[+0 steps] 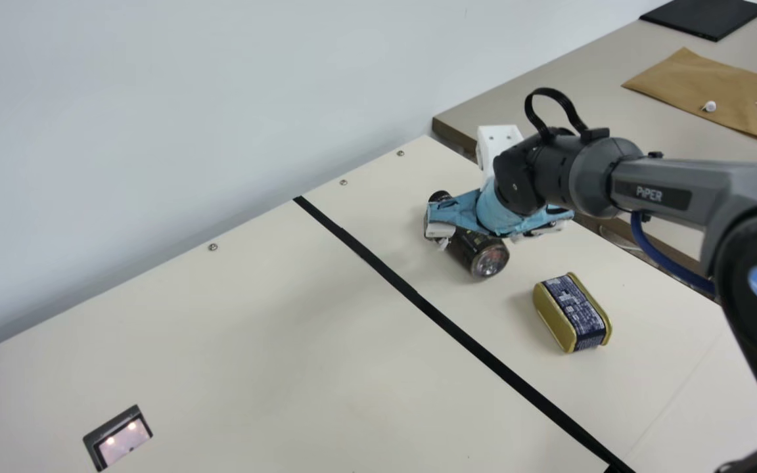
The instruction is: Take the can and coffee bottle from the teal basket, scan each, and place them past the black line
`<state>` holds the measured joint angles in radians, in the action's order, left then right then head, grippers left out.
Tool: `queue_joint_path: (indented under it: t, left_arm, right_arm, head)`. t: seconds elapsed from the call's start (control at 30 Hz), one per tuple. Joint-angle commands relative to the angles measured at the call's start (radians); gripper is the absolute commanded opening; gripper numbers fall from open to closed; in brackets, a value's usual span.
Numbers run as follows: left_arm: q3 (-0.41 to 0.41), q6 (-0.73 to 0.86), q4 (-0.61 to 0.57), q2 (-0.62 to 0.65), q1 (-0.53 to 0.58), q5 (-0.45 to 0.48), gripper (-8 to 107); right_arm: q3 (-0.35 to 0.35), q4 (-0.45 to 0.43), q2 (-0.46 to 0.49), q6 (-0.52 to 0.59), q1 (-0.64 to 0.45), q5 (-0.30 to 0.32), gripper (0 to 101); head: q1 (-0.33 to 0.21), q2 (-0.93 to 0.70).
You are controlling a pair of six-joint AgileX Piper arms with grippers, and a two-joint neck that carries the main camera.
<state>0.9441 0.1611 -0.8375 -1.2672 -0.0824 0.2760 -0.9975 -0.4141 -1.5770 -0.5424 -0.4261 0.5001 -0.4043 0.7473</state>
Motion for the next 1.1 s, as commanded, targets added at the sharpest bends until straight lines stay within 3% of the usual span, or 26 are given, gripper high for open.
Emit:
queue_joint_path:
  t: [0.0, 0.23, 0.43, 0.7, 1.07]
  left_arm:
    - [0.0, 0.0, 0.0, 0.0, 0.0, 0.0, 90]
    - [0.0, 0.0, 0.0, 0.0, 0.0, 0.0, 90]
    - [0.0, 0.0, 0.0, 0.0, 0.0, 0.0, 90]
    - [0.0, 0.0, 0.0, 0.0, 0.0, 0.0, 90]
    - [0.0, 0.0, 0.0, 0.0, 0.0, 0.0, 90]
  right_arm:
    - [-0.006, -0.086, 0.061, -0.044, 0.056, 0.097, 101]
    - [-0.066, -0.101, 0.203, -0.076, 0.223, 0.275, 101]
    - [-0.135, -0.04, 0.267, -0.079, 0.338, 0.361, 101]
    - [-0.154, 0.085, 0.334, -0.098, 0.435, 0.361, 101]
    - [-0.079, 0.163, 0.447, -0.156, 0.568, 0.294, 101]
  head:
    - [-0.032, 0.024]
    - [-0.032, 0.024]
    - [-0.032, 0.024]
    - [-0.032, 0.024]
    - [-0.03, -0.109]
